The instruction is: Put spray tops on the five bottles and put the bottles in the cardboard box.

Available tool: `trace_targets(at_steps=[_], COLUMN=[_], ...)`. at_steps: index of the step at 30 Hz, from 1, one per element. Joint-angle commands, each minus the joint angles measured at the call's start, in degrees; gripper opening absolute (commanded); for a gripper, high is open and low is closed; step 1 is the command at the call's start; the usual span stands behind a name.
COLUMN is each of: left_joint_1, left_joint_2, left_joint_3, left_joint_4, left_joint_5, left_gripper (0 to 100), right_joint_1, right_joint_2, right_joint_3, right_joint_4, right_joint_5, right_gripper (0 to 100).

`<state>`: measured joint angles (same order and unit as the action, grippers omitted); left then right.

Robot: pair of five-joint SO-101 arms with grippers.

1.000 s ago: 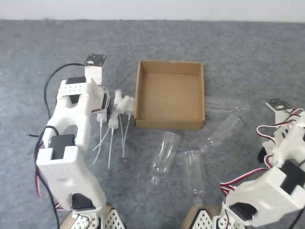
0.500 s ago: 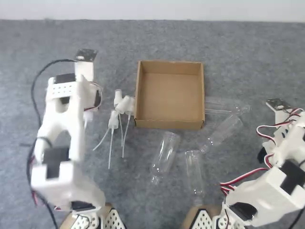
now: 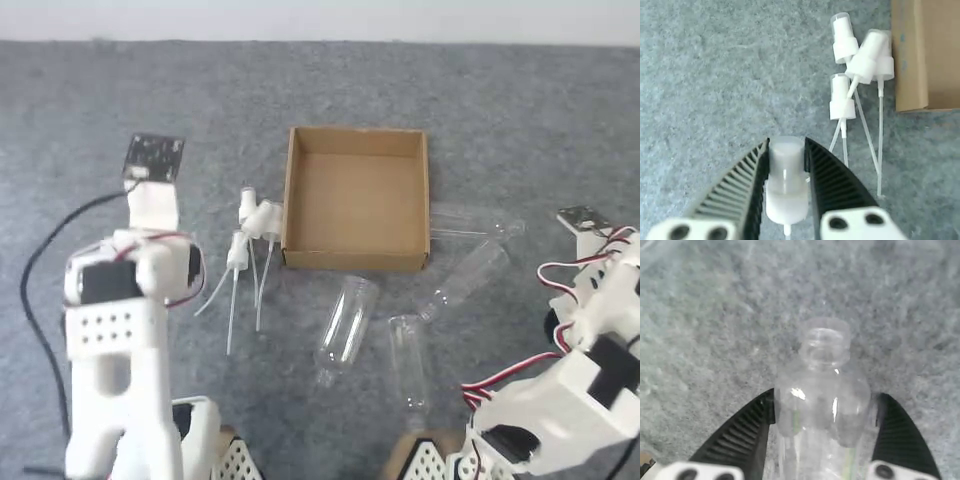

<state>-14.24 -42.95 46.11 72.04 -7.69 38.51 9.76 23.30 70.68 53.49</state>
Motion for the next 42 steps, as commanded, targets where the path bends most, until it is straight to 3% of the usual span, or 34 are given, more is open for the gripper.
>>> trace_targets(at_steps=[1, 9, 23, 32, 37, 42], left_joint_1=[-0.9, -0.7, -0.5, -0.4, -0.5, -0.9], left_joint_2=[-8.2, -8.4, -8.4, -8.4, -8.7, -9.0], left_joint_3=[5.7, 9.2, 9.2, 9.2, 8.9, 2.9], left_joint_4=[-3.8, -7.0, -7.1, -7.0, -7.1, -6.9], left_joint_5=[-0.3, -0.4, -0.4, -0.3, -0.2, -0.4], left_gripper=[1, 1, 1, 1, 1, 1], right_joint_1=[-2.7, -8.6, -2.9, -2.8, -3.2, -5.8], right_joint_2=[-7.3, -10.4, -2.9, -1.0, -1.7, -10.0], right_joint_3=[-2.6, -2.6, -2.3, -2.6, -3.1, -6.9], right_joint_4=[0.2, 0.1, -4.0, -3.8, -3.7, 2.7], right_joint_5=[1.1, 1.0, 3.4, 3.3, 3.7, 3.0], right_gripper=[27.7, 30.9, 30.0, 14.6, 0.6, 0.6])
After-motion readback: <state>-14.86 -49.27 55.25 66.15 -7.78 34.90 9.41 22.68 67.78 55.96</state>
